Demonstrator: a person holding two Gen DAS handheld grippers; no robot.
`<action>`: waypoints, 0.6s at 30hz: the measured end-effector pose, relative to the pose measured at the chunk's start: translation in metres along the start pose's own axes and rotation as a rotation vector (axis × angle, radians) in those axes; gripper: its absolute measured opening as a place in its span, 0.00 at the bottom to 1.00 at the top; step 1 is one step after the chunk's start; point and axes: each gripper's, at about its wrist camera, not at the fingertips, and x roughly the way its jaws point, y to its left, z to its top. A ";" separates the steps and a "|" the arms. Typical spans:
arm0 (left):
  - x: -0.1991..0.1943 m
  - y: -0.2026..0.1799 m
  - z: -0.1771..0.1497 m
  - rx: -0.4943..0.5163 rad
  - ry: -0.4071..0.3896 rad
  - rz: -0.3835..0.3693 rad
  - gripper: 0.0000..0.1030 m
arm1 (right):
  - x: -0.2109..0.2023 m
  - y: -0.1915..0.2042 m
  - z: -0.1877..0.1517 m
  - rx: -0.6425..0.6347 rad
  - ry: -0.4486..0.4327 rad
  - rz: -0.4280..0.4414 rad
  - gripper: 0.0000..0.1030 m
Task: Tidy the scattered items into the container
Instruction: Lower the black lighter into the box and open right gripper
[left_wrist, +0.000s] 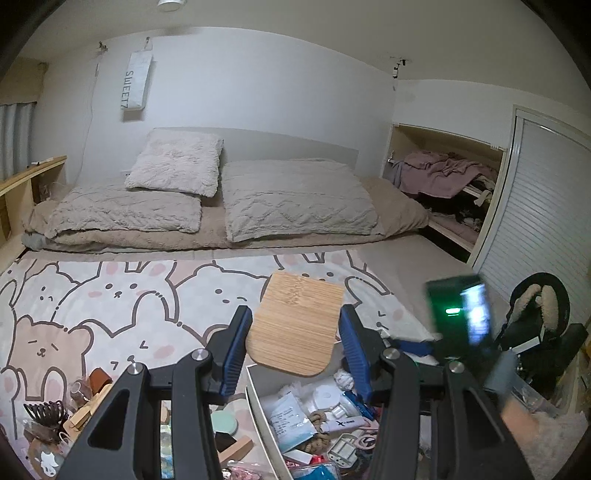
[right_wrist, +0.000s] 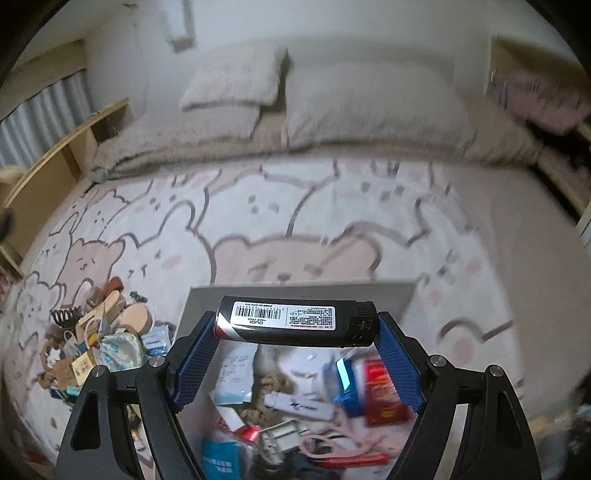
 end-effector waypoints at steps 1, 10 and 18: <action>0.001 0.000 -0.001 0.005 0.000 0.000 0.47 | 0.010 -0.001 0.000 0.015 0.021 0.008 0.81; 0.008 0.001 -0.005 0.024 0.018 -0.028 0.47 | 0.079 -0.014 -0.005 0.028 0.194 -0.029 0.81; 0.017 0.002 -0.009 0.027 0.044 -0.016 0.47 | 0.099 -0.031 -0.009 0.104 0.260 -0.034 0.81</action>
